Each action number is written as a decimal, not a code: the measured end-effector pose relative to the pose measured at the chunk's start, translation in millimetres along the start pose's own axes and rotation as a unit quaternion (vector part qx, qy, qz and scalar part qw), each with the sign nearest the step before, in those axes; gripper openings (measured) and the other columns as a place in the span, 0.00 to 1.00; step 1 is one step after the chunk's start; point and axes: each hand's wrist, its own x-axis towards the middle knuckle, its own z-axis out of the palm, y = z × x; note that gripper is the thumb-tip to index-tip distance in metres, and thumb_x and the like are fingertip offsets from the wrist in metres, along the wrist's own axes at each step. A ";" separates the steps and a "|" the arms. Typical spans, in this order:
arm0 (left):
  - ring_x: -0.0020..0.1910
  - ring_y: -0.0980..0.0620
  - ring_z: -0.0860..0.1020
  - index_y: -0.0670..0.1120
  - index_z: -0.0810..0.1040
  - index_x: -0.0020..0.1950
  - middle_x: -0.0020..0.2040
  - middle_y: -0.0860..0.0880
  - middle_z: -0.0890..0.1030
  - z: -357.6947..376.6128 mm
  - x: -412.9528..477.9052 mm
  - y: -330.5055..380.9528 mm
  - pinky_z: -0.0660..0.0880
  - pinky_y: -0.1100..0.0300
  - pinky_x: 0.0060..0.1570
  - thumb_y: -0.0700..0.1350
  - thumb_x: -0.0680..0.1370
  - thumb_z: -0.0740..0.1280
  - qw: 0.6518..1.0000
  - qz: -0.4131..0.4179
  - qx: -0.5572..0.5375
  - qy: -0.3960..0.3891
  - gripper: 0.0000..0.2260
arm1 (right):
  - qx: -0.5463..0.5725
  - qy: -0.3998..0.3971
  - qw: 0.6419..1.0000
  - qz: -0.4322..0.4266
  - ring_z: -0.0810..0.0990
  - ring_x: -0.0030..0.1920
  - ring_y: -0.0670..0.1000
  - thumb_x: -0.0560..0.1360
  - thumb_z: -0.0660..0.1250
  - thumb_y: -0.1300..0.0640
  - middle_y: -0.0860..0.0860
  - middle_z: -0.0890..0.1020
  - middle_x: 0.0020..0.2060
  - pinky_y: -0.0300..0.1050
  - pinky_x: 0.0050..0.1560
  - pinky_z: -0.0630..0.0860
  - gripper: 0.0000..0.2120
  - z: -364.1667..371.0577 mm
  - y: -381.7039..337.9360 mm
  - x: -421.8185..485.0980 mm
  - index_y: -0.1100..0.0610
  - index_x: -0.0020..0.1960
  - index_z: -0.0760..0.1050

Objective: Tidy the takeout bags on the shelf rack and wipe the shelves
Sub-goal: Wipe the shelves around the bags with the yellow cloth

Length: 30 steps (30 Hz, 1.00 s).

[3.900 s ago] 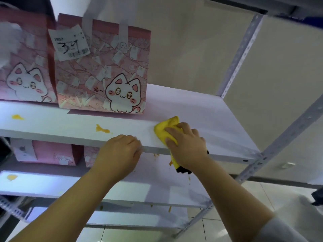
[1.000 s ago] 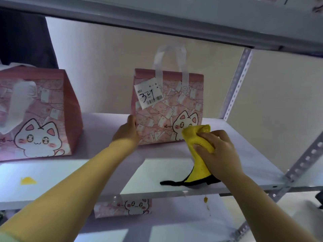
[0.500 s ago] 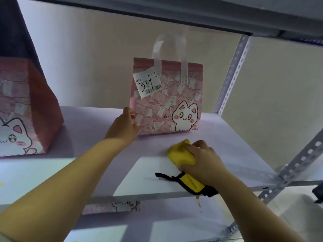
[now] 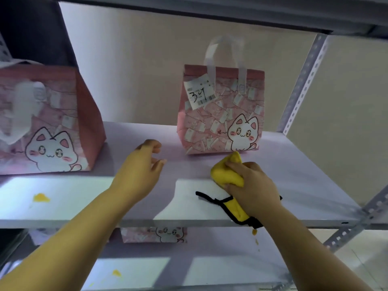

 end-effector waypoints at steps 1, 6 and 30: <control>0.45 0.54 0.77 0.48 0.71 0.59 0.56 0.53 0.76 -6.8 -7.4 -4.4 0.71 0.60 0.45 0.44 0.76 0.66 1.000 0.007 0.001 -0.001 0.12 | 0.017 0.026 0.999 -0.010 0.76 0.50 0.60 0.72 0.66 0.46 0.53 0.73 0.57 0.51 0.48 0.75 0.25 0.8 -9.8 -2.1 0.40 0.67 0.66; 0.45 0.58 0.77 0.50 0.74 0.56 0.51 0.57 0.76 -53.0 -41.0 -35.2 0.74 0.59 0.45 0.45 0.76 0.67 1.000 0.028 0.003 -0.006 0.10 | 0.062 0.124 0.989 -0.056 0.76 0.51 0.62 0.69 0.71 0.50 0.54 0.74 0.59 0.54 0.47 0.75 0.26 6.4 -68.4 -10.0 0.43 0.66 0.70; 0.67 0.28 0.60 0.53 0.68 0.71 0.75 0.39 0.58 -200.6 -14.6 -187.9 0.69 0.38 0.58 0.41 0.70 0.71 0.921 0.085 0.379 -0.010 0.30 | 0.034 0.147 0.983 -0.104 0.74 0.51 0.66 0.72 0.70 0.53 0.56 0.72 0.63 0.61 0.49 0.74 0.23 47.6 -252.7 29.8 0.42 0.65 0.71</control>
